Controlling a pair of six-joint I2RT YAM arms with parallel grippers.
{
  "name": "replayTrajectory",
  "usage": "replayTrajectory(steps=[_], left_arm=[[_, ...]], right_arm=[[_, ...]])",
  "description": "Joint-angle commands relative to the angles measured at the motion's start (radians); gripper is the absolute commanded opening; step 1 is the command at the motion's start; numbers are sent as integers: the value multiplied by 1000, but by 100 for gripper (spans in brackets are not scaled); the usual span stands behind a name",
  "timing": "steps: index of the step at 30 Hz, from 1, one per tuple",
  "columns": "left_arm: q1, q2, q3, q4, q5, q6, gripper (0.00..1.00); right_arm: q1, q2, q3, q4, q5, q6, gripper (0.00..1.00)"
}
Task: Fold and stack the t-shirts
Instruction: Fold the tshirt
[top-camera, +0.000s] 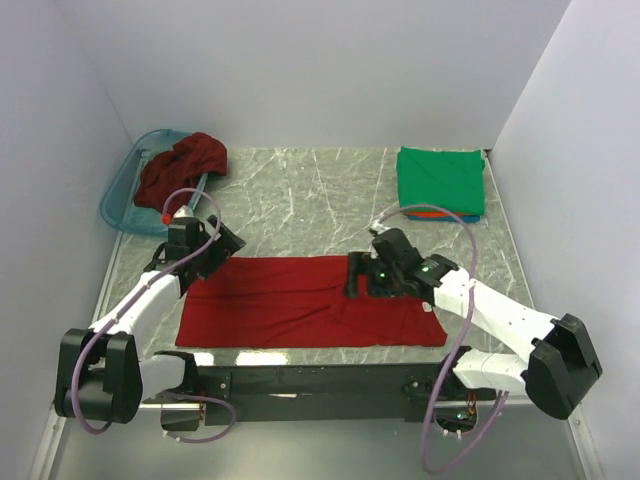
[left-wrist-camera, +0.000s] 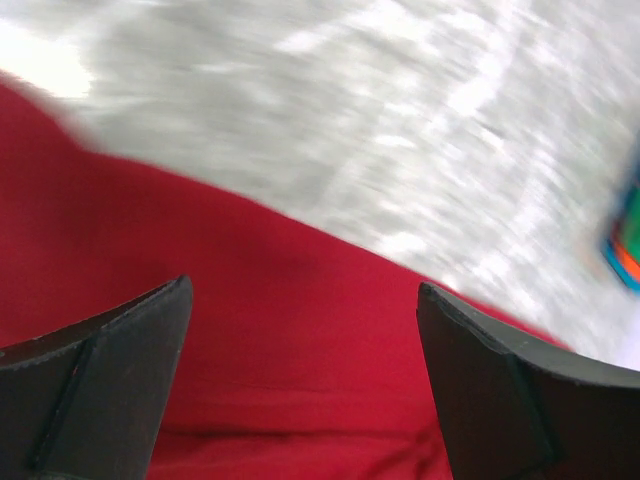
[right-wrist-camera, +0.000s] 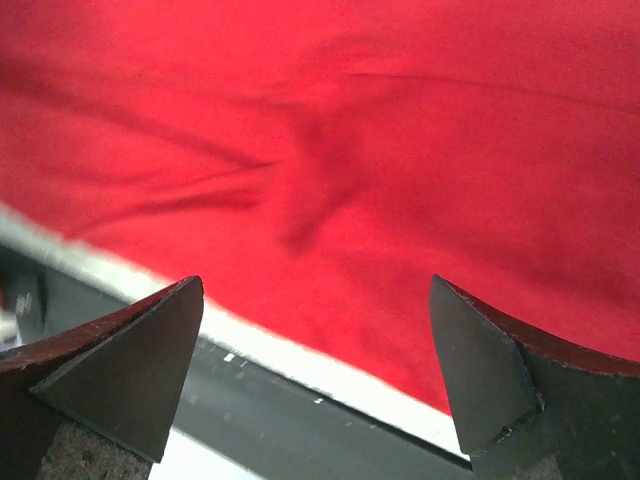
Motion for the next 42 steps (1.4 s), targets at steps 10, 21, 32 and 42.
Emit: replayTrajectory(steps=[10,21,32,42], left_arm=[[-40,194,22,174,304,92,99],[-40,116,-101,125,240,53,99],[-41,-24,-222,71,258,-23,99],[-130,-104,-306,172,291,-140,99]], right_arm=[[-340,68,-157,184,-26,62,100],[-350,450,27,245,-84,15,100],[-332,840,553,146,-152,-54,100],[-335,1228,1136,-140,-133,-95,100]])
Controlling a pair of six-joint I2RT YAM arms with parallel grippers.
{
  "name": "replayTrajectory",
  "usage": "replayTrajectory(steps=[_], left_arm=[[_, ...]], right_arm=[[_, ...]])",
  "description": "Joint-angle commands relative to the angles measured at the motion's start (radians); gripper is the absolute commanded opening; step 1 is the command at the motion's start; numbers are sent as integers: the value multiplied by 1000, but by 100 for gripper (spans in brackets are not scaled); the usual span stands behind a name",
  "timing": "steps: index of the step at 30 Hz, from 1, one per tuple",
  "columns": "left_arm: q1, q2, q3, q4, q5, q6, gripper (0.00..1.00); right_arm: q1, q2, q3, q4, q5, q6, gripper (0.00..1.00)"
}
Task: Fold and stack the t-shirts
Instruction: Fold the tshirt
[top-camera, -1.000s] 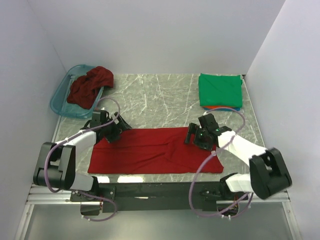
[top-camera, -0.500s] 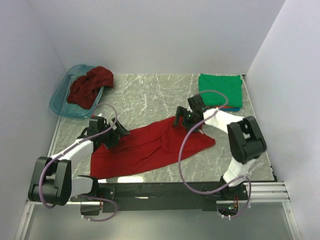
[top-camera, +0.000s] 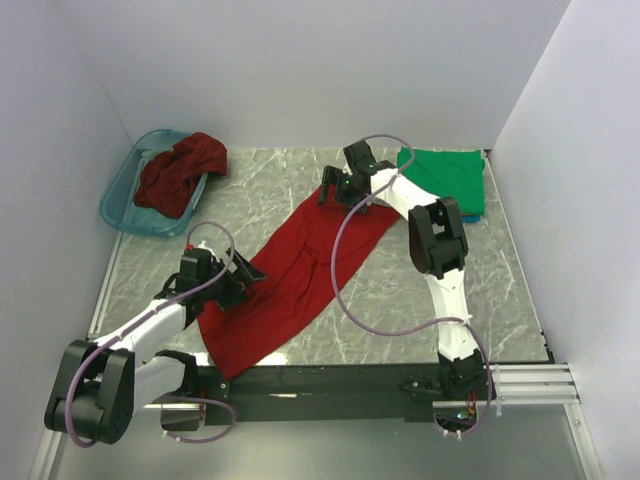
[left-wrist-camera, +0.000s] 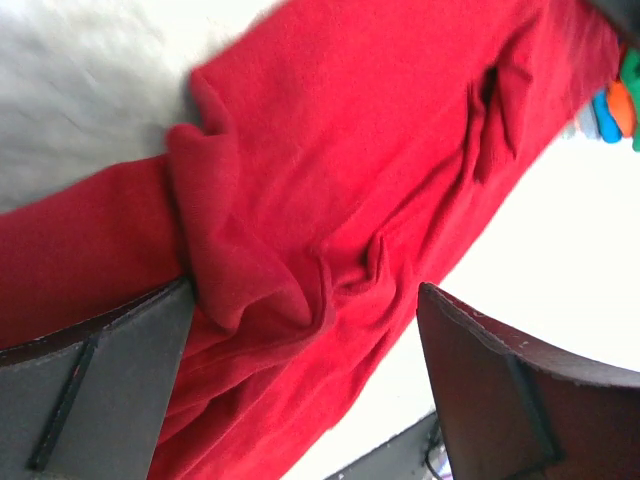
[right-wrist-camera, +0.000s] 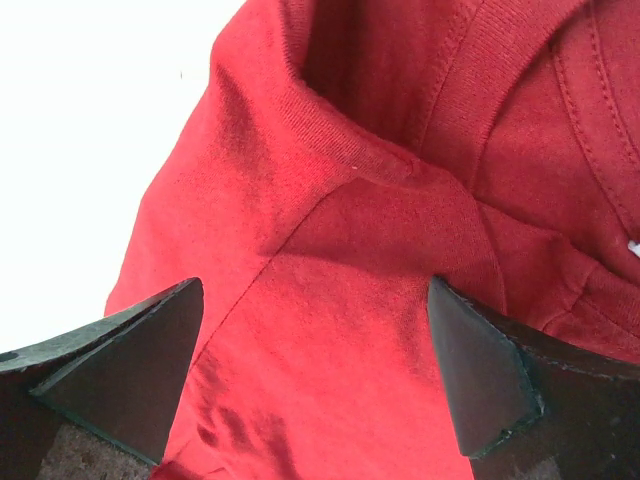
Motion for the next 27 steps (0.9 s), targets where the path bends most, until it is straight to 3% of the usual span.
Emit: replayTrajectory(steps=[1,8,17,20,22,27], left_arm=[[-38,-30,-44,10,12,-55,99],[-130,-69,-98,23,22,-135,99],[-308,-178,-144,21,-5,-251,100],[-413,-162,-127,62,-22,-294,99],[-455,-147,-104,50,-68,-302,99],[-486,-164,52,-155,-183,-224,99]], right_arm=[[3,102,120,-173,6,-38,100],[3,242,352,-267,-95,-23,100],[6,260,363,-235,-121,-20,100],[8,271,421,-251,-141,-27,100],[11,250,439,-294,-121,-56,100],[20,86,407,-334,-34,-142,100]])
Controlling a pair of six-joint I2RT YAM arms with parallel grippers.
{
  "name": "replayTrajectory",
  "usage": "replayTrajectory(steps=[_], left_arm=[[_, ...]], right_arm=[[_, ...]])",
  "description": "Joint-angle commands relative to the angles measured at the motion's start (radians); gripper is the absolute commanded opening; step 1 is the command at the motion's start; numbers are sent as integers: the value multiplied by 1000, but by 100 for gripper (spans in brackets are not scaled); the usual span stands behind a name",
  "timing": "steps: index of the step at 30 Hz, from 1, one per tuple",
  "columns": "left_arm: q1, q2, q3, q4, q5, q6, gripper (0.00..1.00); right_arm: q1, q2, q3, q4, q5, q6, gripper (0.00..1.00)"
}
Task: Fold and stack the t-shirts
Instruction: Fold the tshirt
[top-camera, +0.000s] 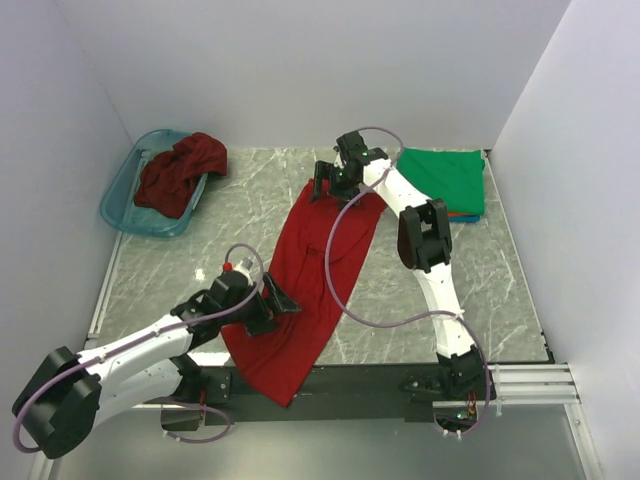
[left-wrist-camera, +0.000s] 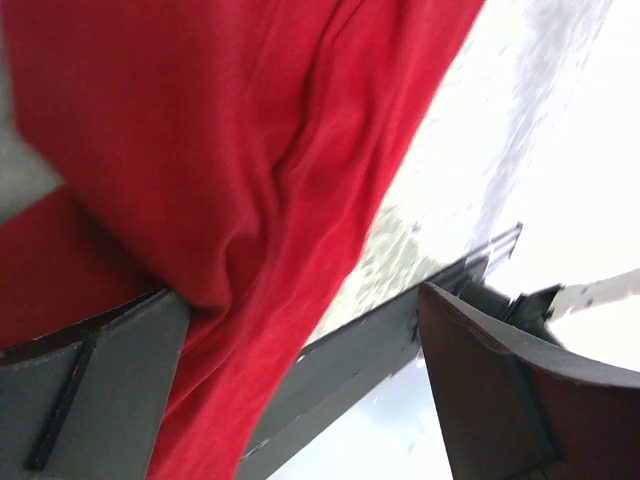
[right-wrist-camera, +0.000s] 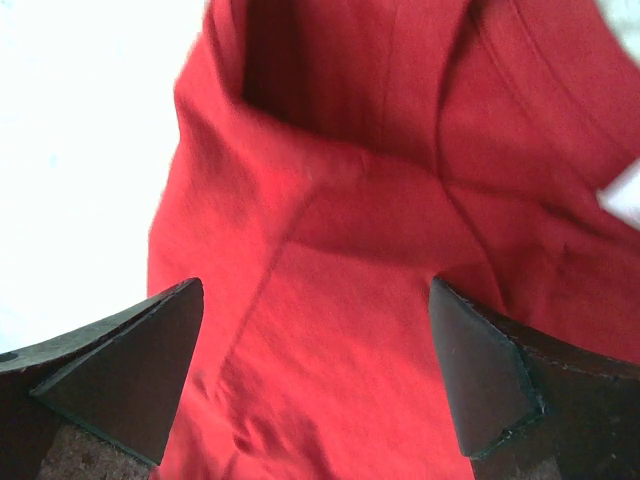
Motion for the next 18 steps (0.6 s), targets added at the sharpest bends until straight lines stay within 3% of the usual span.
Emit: replayTrajectory(steps=[1,5,9,12,18], left_arm=[[-7,-23,127,-133,-110,50,100],[-7,-32,224,-253,-176,114,99],[-7,-11,246,-287,-150,166,99],[-7,2,261,-337,-144,194,99],[-7,54,229,-391,-154,231,99]], right_arm=[[11,-140,6,-88,95,-80,100],[20,-316,-79,-79,169,-94,100],[58,-512,-338,55,205,-66,100],[112,-653,-642,151,254,3,100],[216,-812,-918,284,294,127,100]])
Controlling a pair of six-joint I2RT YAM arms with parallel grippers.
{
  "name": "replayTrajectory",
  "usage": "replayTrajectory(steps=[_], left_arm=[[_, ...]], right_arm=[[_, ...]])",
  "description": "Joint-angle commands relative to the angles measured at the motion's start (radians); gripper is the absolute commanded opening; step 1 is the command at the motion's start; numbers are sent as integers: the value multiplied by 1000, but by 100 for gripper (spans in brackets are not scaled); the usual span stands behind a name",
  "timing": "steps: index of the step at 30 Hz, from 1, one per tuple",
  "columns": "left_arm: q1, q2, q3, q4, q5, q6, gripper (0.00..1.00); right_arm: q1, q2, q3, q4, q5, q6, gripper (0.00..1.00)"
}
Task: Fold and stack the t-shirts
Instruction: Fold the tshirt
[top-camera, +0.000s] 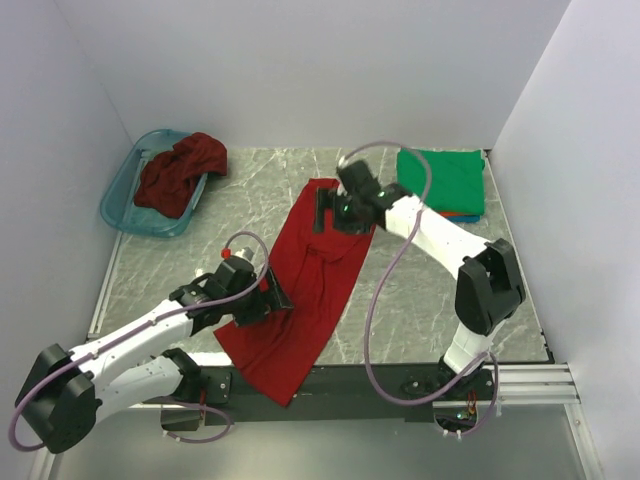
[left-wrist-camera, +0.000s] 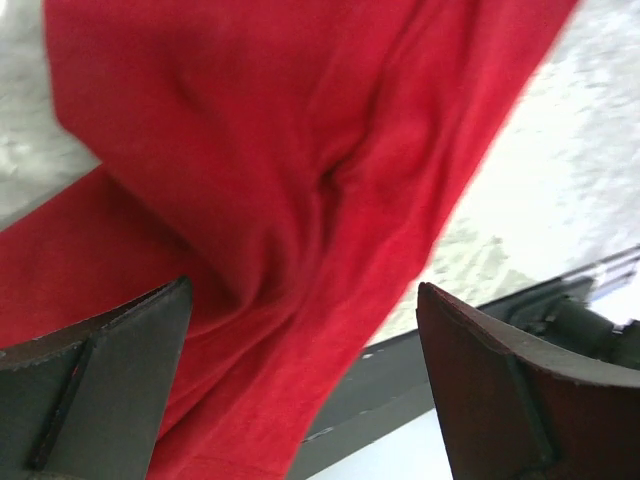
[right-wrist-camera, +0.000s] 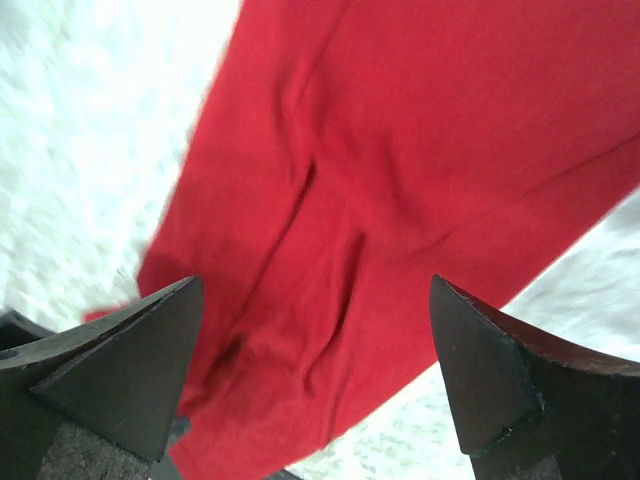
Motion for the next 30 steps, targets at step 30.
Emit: replayTrajectory(steps=[30], left_arm=[[-3,92,-59,95,-45,8,99]], right_arm=[[7,302,-92,141,81,137,100]])
